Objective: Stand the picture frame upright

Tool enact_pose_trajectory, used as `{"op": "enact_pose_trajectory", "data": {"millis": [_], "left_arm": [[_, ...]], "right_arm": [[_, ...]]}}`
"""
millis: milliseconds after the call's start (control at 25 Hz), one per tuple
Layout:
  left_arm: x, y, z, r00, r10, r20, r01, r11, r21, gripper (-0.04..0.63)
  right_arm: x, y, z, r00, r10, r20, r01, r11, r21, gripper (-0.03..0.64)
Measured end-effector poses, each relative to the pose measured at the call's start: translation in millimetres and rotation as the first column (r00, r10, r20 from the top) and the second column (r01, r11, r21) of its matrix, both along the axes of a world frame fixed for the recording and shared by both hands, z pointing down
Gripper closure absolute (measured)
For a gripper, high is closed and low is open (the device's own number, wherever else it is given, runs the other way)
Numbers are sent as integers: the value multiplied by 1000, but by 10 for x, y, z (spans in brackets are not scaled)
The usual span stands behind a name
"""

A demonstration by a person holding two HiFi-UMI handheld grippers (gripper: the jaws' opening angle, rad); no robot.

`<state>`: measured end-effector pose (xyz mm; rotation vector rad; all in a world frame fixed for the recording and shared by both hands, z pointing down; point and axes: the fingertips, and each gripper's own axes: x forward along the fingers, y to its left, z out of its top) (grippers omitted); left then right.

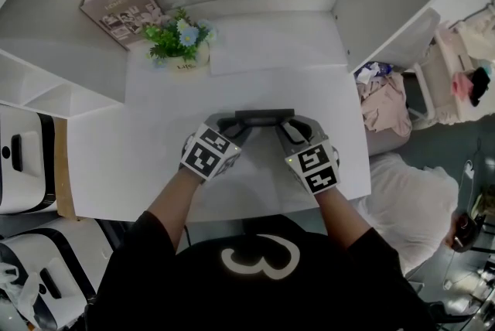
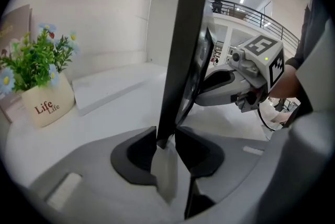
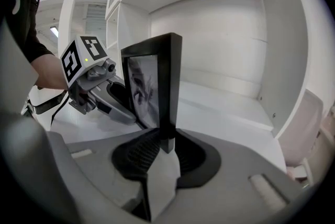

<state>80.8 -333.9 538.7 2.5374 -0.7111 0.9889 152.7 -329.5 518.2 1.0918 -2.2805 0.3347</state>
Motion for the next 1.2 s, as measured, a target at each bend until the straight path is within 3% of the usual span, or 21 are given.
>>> {"op": "enact_pose_trajectory", "data": {"millis": [320,800,1040,1200], "left_arm": [[15,6,18,1000,-2,-10,2,1000,-13,492],[30,57,-21,1000,-10,-18,9,1000,-23,407],[-69,128,-190,995,-67,-77,65,998,-27,373],[-214,279,-342,983,-136,-120,133,991,-34,373]], "right_arm": [[18,-18,-2,1000,7,20,-7,1000,-14,525],[46,0,-48,999,12,38,-11,1000,-10,479],[45,137,-148,998,-5,61,6,1000,-5,460],[111,309,-312,992,26,125,-25,1000,-10,460]]}}
